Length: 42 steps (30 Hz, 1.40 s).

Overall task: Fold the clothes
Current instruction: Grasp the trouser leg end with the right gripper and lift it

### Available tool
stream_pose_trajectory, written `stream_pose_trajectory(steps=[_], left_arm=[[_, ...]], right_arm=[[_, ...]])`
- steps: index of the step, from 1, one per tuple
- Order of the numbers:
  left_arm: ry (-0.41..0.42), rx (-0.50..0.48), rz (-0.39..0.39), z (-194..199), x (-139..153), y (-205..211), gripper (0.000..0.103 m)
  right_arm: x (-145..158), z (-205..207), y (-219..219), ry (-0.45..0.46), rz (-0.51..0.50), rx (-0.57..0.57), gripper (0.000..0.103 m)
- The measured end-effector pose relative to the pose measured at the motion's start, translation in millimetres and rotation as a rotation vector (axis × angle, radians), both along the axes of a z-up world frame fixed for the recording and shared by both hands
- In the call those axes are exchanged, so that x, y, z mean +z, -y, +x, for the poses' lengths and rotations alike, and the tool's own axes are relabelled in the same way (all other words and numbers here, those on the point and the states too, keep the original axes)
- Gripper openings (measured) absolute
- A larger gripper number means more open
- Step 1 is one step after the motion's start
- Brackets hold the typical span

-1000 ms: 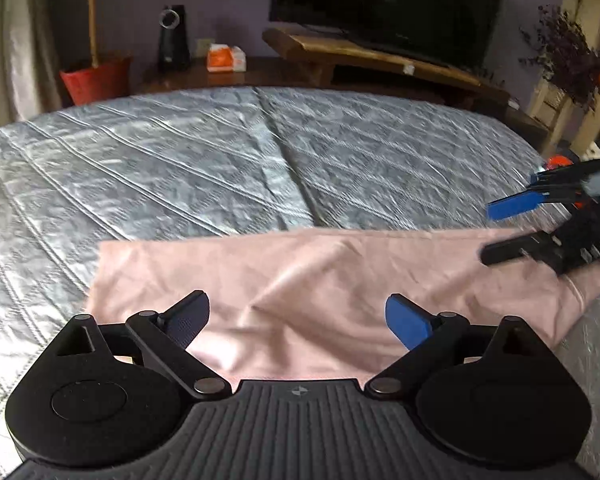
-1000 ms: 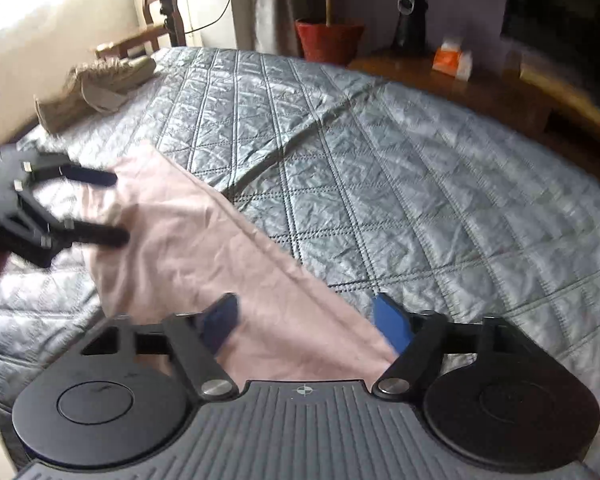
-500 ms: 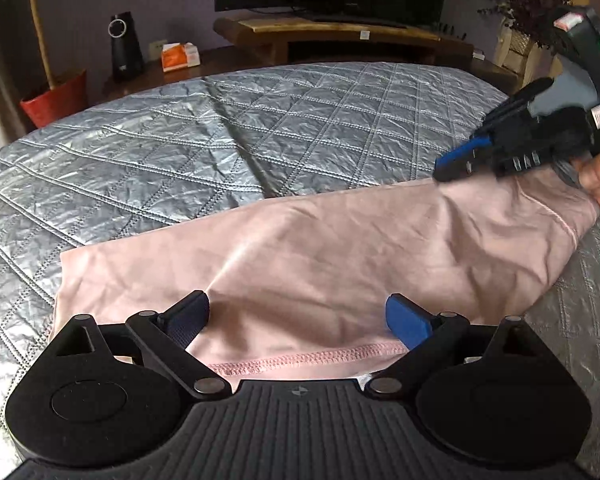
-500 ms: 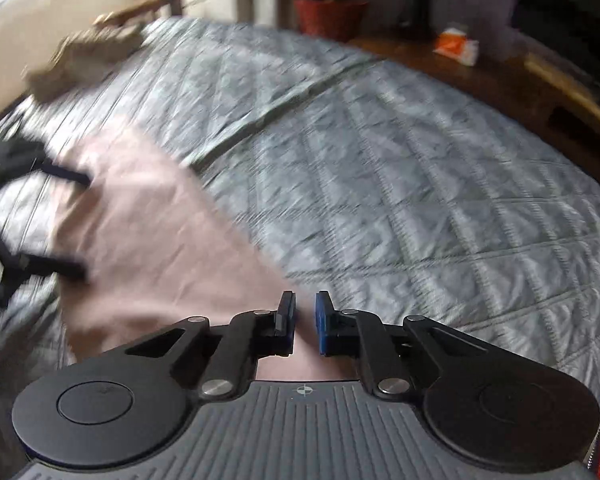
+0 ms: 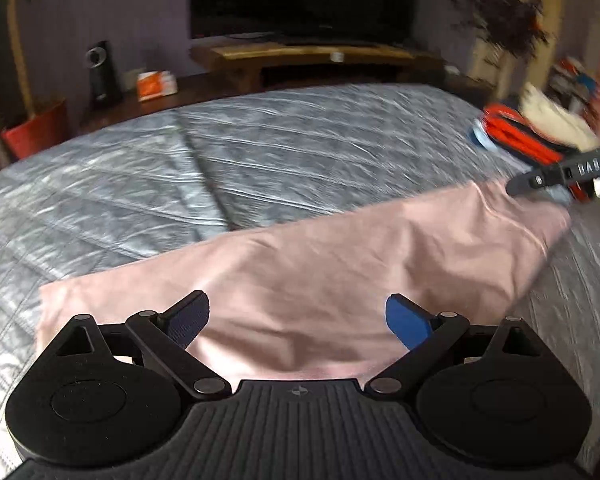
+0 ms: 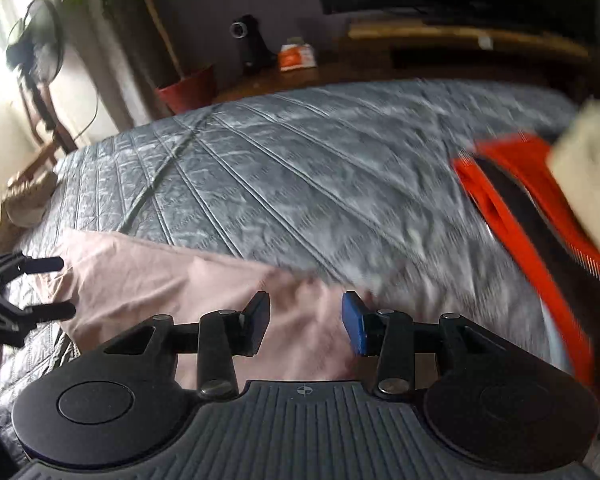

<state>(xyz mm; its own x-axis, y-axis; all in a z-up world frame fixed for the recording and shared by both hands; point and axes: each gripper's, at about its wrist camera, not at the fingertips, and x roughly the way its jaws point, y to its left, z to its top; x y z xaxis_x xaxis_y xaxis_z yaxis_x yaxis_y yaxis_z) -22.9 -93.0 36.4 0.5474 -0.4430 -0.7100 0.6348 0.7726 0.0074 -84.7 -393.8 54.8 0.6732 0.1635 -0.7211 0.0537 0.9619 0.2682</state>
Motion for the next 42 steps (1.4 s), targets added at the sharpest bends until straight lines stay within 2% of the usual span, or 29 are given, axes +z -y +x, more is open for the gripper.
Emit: stream_pose_trajectory(steps=[3,5,6,8,10,11,13,16,20,23,26,28,30,32,35,38,40,41,42], left_arm=[[0.005,-0.008,0.066,-2.9,-9.4,10.8,0.097],[-0.002,0.004,0.068,-0.3,-11.0,11.5,0.097],[-0.005,0.012,0.067,1.7,-11.3,11.2,0.098],[-0.009,0.029,0.068,5.5,-12.2,10.7,0.098],[-0.012,0.051,0.082,9.0,-13.5,10.1,0.098],[-0.012,0.062,0.089,10.7,-13.9,9.0,0.098],[-0.015,0.080,0.098,14.0,-13.5,5.5,0.098],[-0.005,0.124,0.110,19.8,-12.7,0.1,0.099],[0.018,0.147,0.036,19.7,-1.7,-5.6,0.099],[0.046,0.094,-0.007,11.0,5.9,2.3,0.099],[0.072,0.026,0.024,-0.9,3.9,17.8,0.099],[0.078,0.000,0.071,-4.8,-2.6,25.6,0.099],[0.059,-0.012,0.111,-4.0,-10.4,29.9,0.099],[0.037,-0.004,0.102,-0.6,-12.2,28.1,0.099],[0.018,0.007,0.094,4.1,-12.9,25.4,0.100],[0.013,0.008,0.094,3.9,-13.7,25.2,0.100],[0.007,0.009,0.093,4.3,-14.3,24.8,0.100],[0.001,0.011,0.089,4.7,-14.5,23.7,0.100],[-0.005,0.013,0.086,5.1,-14.8,23.0,0.100]], right_arm=[[0.4,-1.6,3.3,0.027,0.037,0.003,0.050],[-3.0,8.0,1.5,-0.004,0.038,0.020,0.056],[-4.0,12.1,0.6,-0.017,0.014,0.024,0.055],[-6.7,20.0,-5.0,-0.029,-0.097,0.004,0.052],[-10.0,26.0,-3.9,-0.034,-0.137,-0.039,0.052],[-11.7,29.0,-3.1,-0.036,-0.155,-0.062,0.053],[-9.1,27.1,-3.0,-0.020,-0.172,-0.098,0.063],[1.0,4.6,5.2,0.035,-0.117,-0.221,0.068],[1.9,-45.7,18.5,0.064,0.146,-0.399,0.076],[-14.2,-77.3,7.8,0.037,0.304,-0.450,0.078],[-34.6,-90.2,-6.7,0.022,0.445,-0.477,0.083],[-37.9,-88.2,-7.8,0.056,0.461,-0.491,0.093],[-40.4,-85.6,-8.2,0.093,0.469,-0.505,0.093],[-42.8,-82.9,-8.7,0.131,0.477,-0.519,0.093],[-47.0,-74.6,-15.8,0.179,0.419,-0.480,0.093],[-50.3,-67.7,-22.1,0.217,0.359,-0.451,0.083],[-52.4,-66.1,-19.4,0.211,0.358,-0.449,0.059],[-54.5,-66.8,-16.5,0.206,0.378,-0.456,0.051],[-56.8,-67.9,-13.3,0.201,0.402,-0.464,0.037]])
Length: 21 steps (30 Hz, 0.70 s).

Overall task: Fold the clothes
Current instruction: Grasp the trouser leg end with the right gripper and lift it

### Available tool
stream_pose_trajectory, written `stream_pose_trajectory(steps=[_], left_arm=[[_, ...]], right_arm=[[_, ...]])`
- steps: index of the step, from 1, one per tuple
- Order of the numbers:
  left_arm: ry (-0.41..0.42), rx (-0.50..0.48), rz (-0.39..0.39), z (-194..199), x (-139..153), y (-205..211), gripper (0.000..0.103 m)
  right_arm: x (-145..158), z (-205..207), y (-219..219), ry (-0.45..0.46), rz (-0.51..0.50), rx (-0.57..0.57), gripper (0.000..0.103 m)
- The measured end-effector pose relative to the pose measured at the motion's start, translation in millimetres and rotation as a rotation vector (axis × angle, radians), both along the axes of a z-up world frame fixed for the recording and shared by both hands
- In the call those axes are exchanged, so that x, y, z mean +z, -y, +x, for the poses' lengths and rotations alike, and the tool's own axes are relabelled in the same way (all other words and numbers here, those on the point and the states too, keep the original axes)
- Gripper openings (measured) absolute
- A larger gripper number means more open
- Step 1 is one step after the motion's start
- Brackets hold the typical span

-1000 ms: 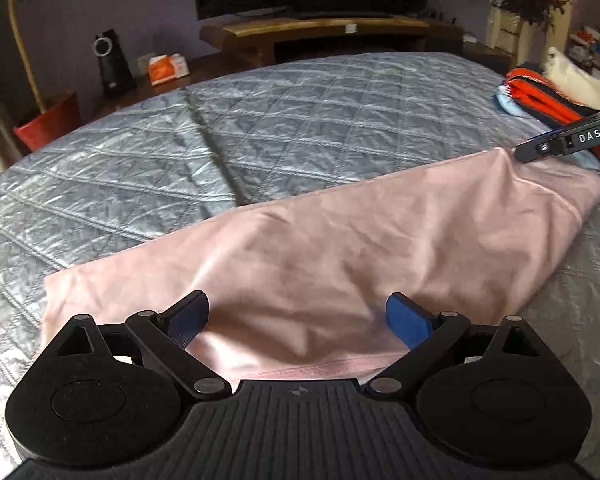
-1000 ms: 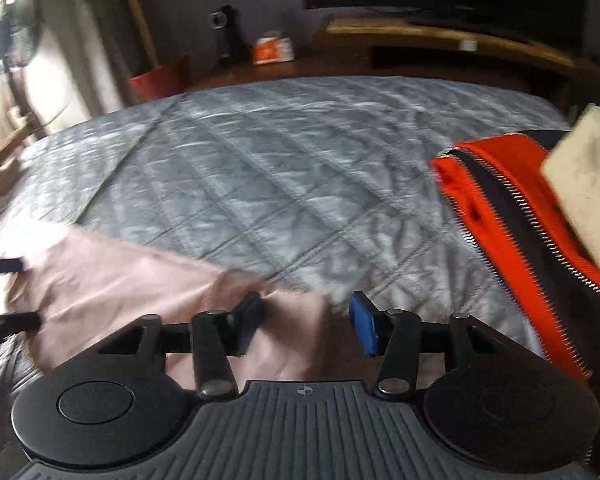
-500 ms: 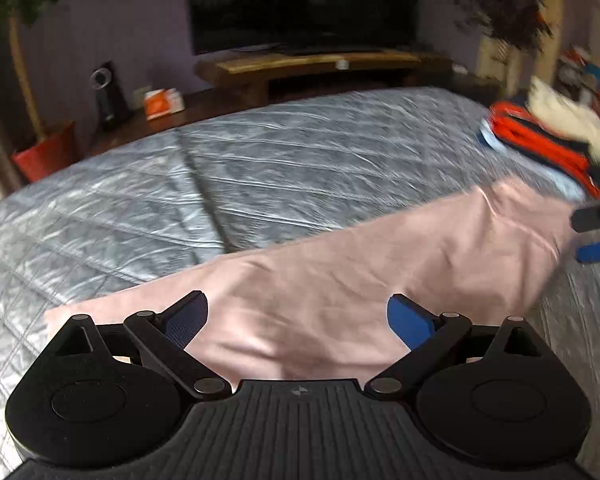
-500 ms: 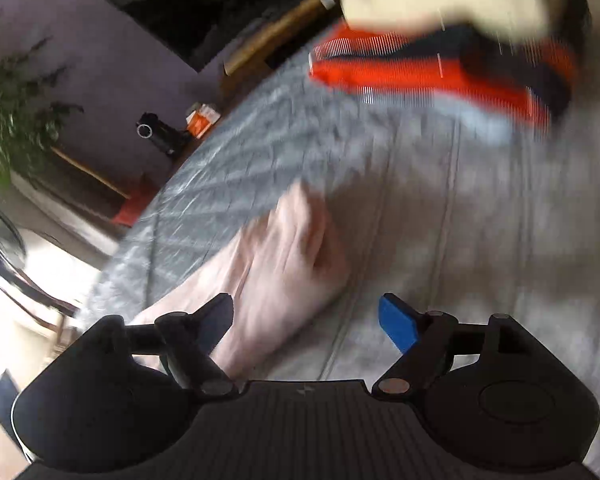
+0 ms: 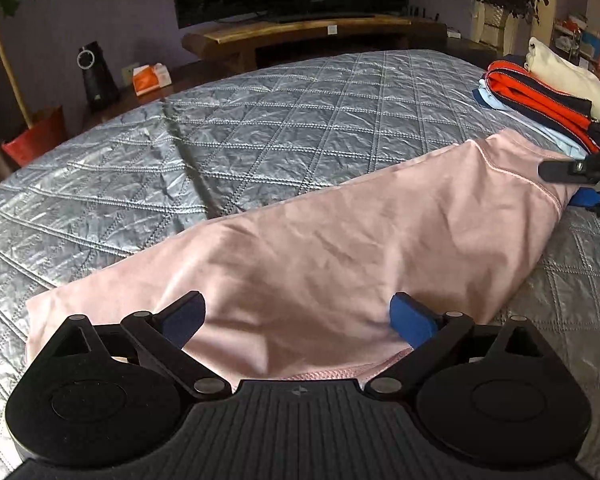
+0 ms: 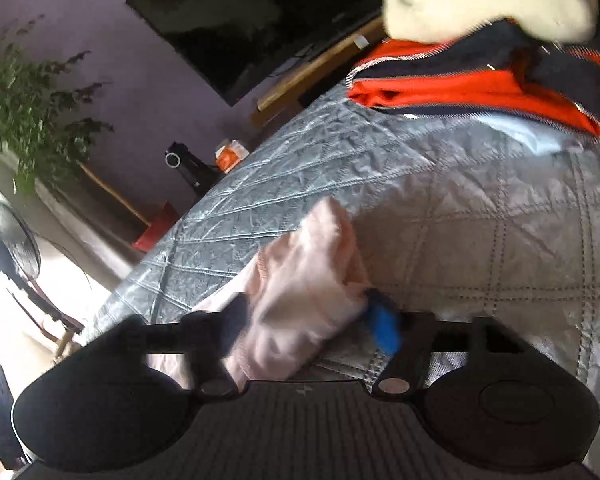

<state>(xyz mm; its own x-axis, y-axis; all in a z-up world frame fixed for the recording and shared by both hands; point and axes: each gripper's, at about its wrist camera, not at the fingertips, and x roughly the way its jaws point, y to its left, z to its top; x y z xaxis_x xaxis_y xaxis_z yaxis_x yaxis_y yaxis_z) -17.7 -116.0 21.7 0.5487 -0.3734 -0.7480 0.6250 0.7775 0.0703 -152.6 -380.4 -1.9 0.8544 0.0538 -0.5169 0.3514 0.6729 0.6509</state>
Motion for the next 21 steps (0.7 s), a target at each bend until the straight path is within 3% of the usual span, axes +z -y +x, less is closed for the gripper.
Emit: stream_pose_trajectory(steps=[3,5,8,14,21], left_arm=[[-0.010,0.003,-0.005,1.1,-0.7,-0.3,0.101],[-0.007,0.001,-0.004,-0.2,-0.7,0.3,0.101],[-0.005,-0.001,-0.002,-0.5,-1.1,0.8,0.101],[-0.016,0.002,-0.007,0.6,-2.0,1.4,0.102],[-0.006,0.021,-0.030,2.5,4.5,-4.6,0.101]], right_arm=[[-5.2,-4.9,5.3,0.020,0.061,-0.016,0.034],[-4.9,-6.5,4.1,0.036,0.086,-0.009,0.026],[6.8,-3.2,-3.6,0.060,0.017,0.008,0.025],[47.3,16.7,-33.3,0.109,-0.242,0.104,0.025],[75.7,48.8,-88.5,0.149,-0.401,0.343,0.021]])
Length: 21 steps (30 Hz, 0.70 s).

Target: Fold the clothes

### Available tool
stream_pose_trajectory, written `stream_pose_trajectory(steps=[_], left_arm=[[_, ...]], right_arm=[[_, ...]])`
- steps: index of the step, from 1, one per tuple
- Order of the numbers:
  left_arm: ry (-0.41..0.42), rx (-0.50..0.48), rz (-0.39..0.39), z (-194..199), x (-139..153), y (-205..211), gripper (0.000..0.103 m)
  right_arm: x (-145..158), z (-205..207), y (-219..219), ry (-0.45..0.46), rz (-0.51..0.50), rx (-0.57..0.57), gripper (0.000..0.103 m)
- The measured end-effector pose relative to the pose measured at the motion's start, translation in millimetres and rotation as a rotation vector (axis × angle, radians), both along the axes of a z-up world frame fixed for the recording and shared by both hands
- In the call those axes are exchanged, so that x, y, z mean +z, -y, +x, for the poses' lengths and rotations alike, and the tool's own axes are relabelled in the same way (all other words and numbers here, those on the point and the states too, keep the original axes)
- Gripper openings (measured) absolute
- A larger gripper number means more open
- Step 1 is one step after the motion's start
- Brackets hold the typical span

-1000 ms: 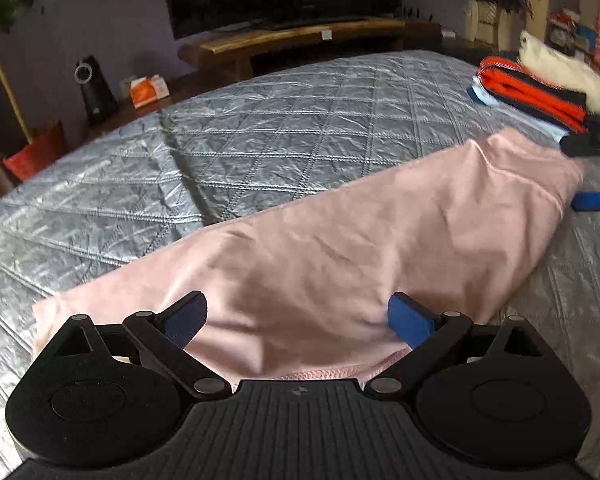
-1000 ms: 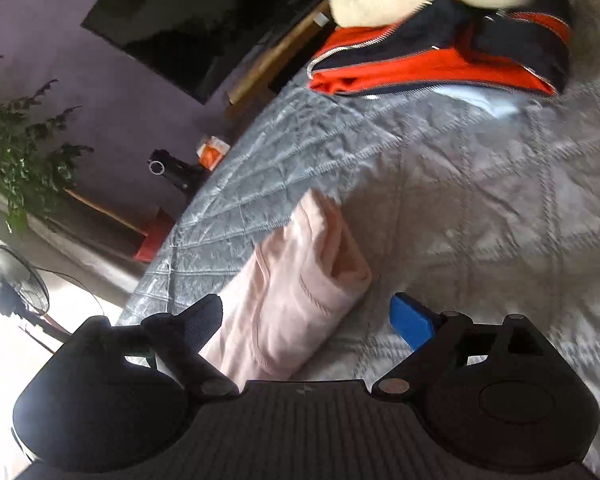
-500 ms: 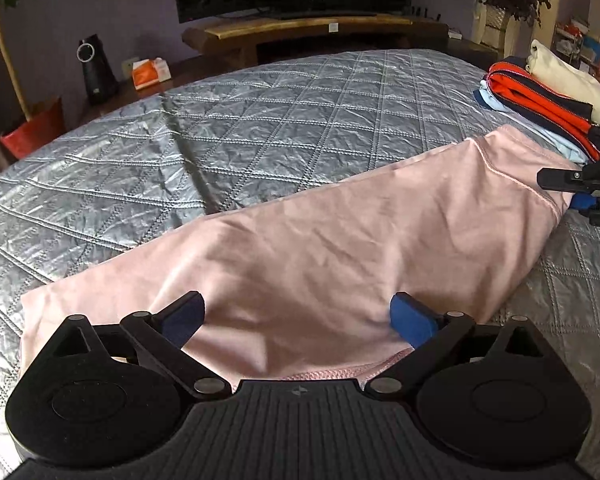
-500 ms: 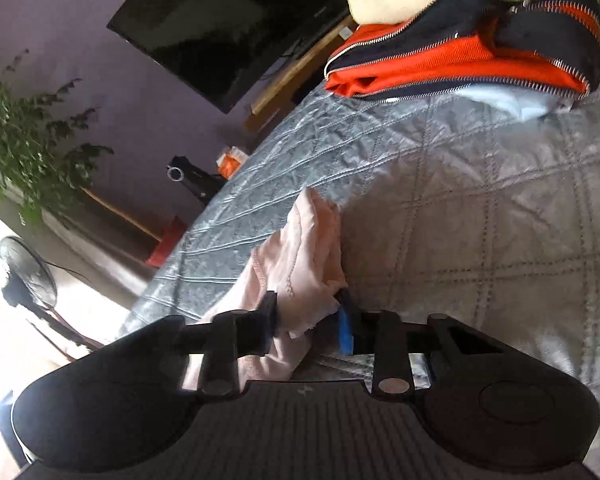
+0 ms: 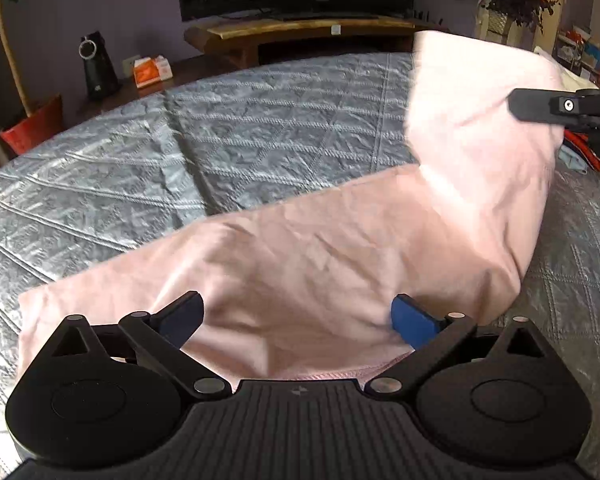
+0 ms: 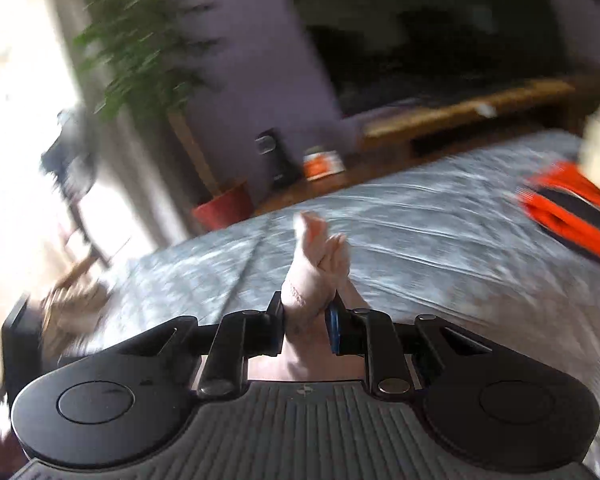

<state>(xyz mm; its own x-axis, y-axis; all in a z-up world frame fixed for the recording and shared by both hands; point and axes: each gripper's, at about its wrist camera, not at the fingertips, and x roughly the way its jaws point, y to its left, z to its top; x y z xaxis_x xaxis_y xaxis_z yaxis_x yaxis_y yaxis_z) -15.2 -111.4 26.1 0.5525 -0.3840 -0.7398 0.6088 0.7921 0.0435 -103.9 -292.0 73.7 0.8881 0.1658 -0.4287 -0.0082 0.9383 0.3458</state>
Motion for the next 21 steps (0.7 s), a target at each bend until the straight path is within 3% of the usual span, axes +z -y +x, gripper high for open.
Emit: stream_pose_trajectory(steps=[5,10,17,19,21], left_arm=[[-0.028,0.091,-0.046,16.5,6.0,-22.9,0.101],[-0.038,0.178,-0.053,28.5,9.1,-43.4,0.101],[-0.045,0.211,-0.030,34.8,11.6,-60.9,0.101],[-0.058,0.231,-0.015,39.2,9.4,-67.0,0.101],[-0.061,0.256,-0.010,42.1,8.9,-73.1,0.101]], right_arm=[[0.8,19.9,-46.4,-0.049,-0.113,0.143,0.021],[-5.1,39.7,-85.3,-0.088,-0.218,0.216,0.020],[-9.6,41.9,-109.1,-0.080,-0.292,0.195,0.021],[-28.0,46.4,-120.9,-0.179,-0.352,0.269,0.032],[-36.6,45.3,-123.8,-0.233,-0.326,0.310,0.038]])
